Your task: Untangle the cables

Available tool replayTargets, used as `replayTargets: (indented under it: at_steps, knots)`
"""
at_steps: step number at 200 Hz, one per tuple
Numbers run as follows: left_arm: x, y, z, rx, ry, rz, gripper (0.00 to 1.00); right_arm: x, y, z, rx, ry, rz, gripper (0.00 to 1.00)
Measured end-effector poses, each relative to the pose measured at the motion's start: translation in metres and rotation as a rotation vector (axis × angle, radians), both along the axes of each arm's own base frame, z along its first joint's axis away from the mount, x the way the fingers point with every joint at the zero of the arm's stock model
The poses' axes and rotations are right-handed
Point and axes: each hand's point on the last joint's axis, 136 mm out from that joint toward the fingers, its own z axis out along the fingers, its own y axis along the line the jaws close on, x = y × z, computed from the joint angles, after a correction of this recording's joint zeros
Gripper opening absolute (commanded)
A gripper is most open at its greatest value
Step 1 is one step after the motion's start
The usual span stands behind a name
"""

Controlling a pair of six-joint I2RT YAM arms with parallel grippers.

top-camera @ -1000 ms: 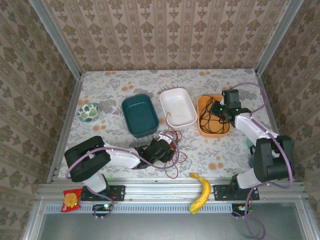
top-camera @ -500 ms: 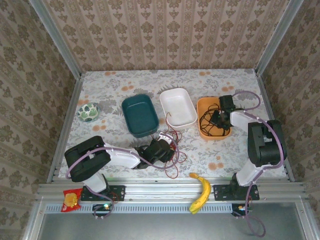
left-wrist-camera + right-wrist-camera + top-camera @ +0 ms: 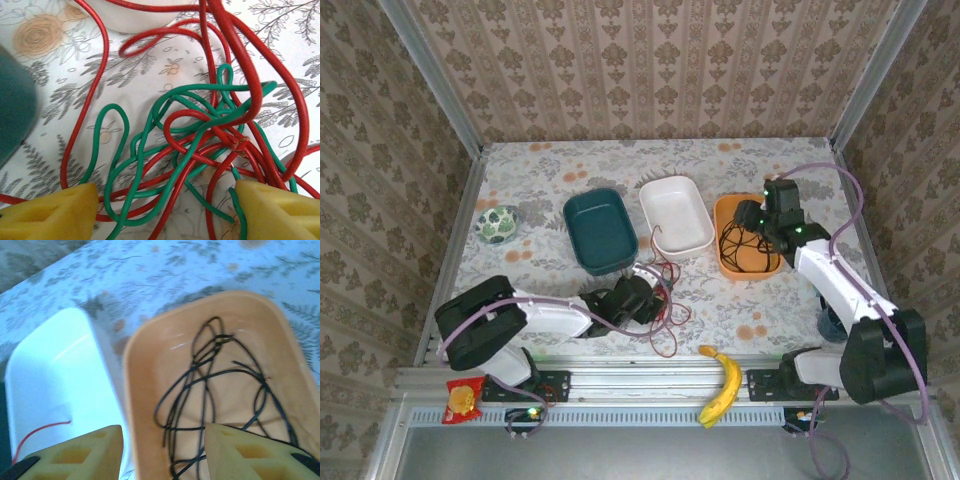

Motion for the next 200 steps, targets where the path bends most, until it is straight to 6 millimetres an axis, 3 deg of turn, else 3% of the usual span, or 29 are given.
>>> replayTargets:
  at_steps: [33, 58, 79, 97, 112, 174, 189, 200]
  knots:
    - [0.002, 0.009, 0.006, -0.035, 0.017, 0.0, 0.73, -0.023, 0.081, -0.002, 0.004, -0.014, 0.308, 0.47]
    - [-0.001, 0.012, 0.005, -0.04, 0.03, -0.006, 0.72, -0.053, 0.146, -0.029, 0.054, 0.069, 0.583, 0.45]
    - [-0.003, 0.013, 0.003, -0.036, 0.037, -0.01, 0.72, -0.081, 0.184, -0.063, 0.082, 0.188, 0.759, 0.43]
    - [-0.004, 0.014, 0.001, -0.034, 0.04, -0.011, 0.72, -0.1, 0.2, -0.086, 0.083, 0.275, 0.851, 0.43]
    - [-0.004, 0.014, 0.001, -0.033, 0.041, -0.011, 0.72, -0.11, 0.205, -0.094, 0.087, 0.313, 0.89, 0.43]
    - [-0.004, 0.014, 0.001, -0.034, 0.044, -0.013, 0.72, -0.101, 0.219, -0.091, 0.112, 0.301, 0.932, 0.44]
    - [-0.004, 0.014, 0.001, -0.034, 0.044, -0.013, 0.72, -0.097, 0.224, -0.094, 0.126, 0.306, 0.936, 0.36]
    - [-0.004, 0.014, 0.001, -0.034, 0.044, -0.013, 0.72, -0.094, 0.228, -0.097, 0.131, 0.311, 0.938, 0.2]
